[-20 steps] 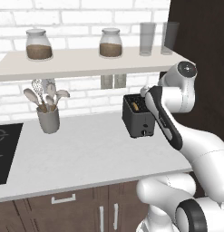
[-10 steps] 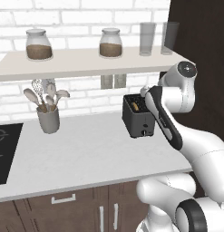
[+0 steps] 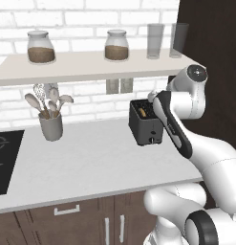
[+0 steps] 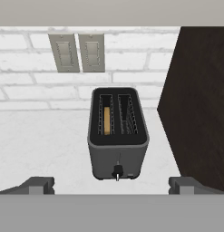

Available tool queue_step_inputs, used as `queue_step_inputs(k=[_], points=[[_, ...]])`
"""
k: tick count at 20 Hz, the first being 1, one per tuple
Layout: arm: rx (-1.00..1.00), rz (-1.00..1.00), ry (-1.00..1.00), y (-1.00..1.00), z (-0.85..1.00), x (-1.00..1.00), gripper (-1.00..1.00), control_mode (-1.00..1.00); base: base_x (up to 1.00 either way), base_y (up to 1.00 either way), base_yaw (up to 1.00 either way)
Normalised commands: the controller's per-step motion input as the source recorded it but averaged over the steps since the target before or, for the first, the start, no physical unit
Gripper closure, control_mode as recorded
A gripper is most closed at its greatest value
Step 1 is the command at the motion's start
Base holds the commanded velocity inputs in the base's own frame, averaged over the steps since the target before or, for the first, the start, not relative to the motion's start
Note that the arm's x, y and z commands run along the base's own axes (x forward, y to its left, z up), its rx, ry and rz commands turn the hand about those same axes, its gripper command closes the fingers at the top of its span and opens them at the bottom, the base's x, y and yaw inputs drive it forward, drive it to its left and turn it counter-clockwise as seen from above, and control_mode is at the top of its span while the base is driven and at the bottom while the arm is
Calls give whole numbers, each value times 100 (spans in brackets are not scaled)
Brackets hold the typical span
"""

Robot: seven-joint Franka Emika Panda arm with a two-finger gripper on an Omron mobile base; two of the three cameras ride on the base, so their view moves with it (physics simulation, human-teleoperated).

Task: Start the toaster. Once the lever pops up, take the bread to the plate on the dining counter.

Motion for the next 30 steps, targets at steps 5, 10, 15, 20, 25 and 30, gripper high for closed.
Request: queue_step_inputs(k=[5, 10, 15, 20, 25, 30], points=[[0, 0, 0, 0, 0, 0, -100, -100, 0, 0, 0], [0, 0, 0, 0, 0, 0, -100, -100, 0, 0, 0], [0, 0, 0, 0, 0, 0, -100, -100, 0, 0, 0], [0, 0, 0, 0, 0, 0, -100, -100, 0, 0, 0], [0, 0, 0, 0, 0, 0, -100, -100, 0, 0, 0], [0, 0, 0, 0, 0, 0, -100, -100, 0, 0, 0]])
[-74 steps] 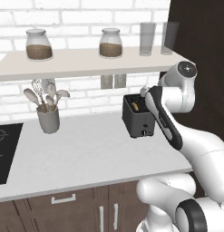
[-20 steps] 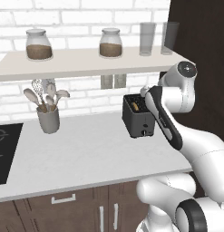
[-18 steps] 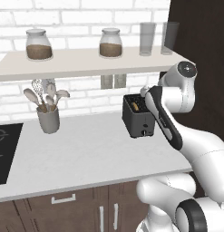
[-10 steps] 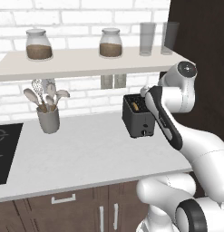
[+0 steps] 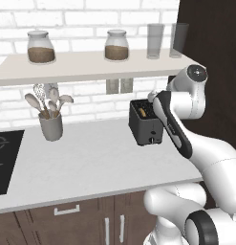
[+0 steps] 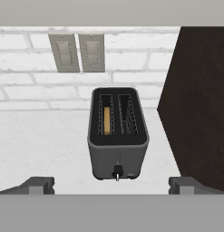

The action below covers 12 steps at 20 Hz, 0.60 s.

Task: Start the toaster. Once the lever pops up, take the bread to the plate on the dining counter.

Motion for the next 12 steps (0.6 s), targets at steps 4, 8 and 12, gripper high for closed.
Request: queue_step_inputs(k=[4, 8, 12], points=[[0, 0, 0, 0, 0, 0, -100, -100, 0, 0, 0], [0, 0, 0, 0, 0, 0, -100, -100, 0, 0, 0], [0, 0, 0, 0, 0, 0, -100, -100, 0, 0, 0]])
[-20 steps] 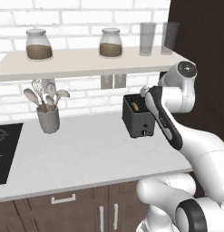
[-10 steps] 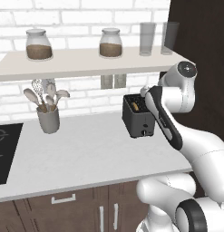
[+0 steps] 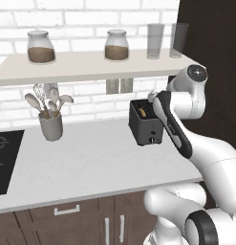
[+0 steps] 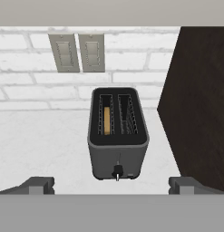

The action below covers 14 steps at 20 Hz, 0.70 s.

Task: Start the toaster. Once the lever pops up, take the bread to the plate on the dining counter.

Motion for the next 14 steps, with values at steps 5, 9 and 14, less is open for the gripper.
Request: queue_step_inputs(k=[5, 9, 14], points=[[0, 0, 0, 0, 0, 0, -100, -100, 0, 0, 0], [0, 0, 0, 0, 0, 0, -100, -100, 0, 0, 0], [0, 0, 0, 0, 0, 0, -100, -100, 0, 0, 0]])
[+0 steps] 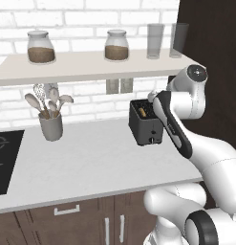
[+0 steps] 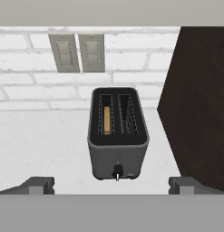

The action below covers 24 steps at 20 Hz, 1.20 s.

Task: Start the toaster. Once the lever pops up, take the bread to the plate on the dining counter.

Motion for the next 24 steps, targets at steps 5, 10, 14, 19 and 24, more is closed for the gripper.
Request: queue_step_inputs(k=[5, 10, 14, 19, 24], points=[[0, 0, 0, 0, 0, 0, -100, -100, 0, 0, 0], [0, 0, 0, 0, 0, 0, -100, -100, 0, 0, 0], [0, 0, 0, 0, 0, 0, -100, -100, 0, 0, 0], [0, 0, 0, 0, 0, 0, -100, -100, 0, 0, 0], [0, 0, 0, 0, 0, 0, -100, -100, 0, 0, 0]])
